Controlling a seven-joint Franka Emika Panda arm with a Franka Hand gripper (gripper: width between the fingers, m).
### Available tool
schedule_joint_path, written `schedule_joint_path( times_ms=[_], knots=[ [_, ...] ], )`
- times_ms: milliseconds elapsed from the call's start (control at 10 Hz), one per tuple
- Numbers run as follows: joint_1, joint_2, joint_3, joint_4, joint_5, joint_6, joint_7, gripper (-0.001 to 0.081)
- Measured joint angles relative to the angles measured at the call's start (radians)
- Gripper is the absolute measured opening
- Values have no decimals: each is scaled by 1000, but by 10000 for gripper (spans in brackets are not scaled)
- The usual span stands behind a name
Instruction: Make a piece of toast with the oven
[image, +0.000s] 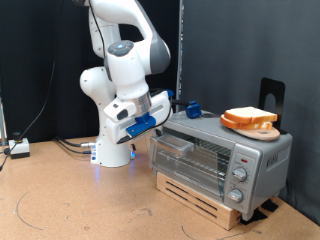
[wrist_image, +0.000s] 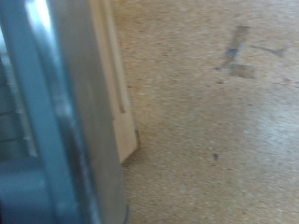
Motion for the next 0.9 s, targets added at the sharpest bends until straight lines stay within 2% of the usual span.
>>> schedule_joint_path(
  times_ms=[700, 900],
  knots=[
    [-38, 134, -37, 44, -43, 105, -35, 807],
    [-36, 177, -37, 77, -1, 112, -39, 807]
  ],
)
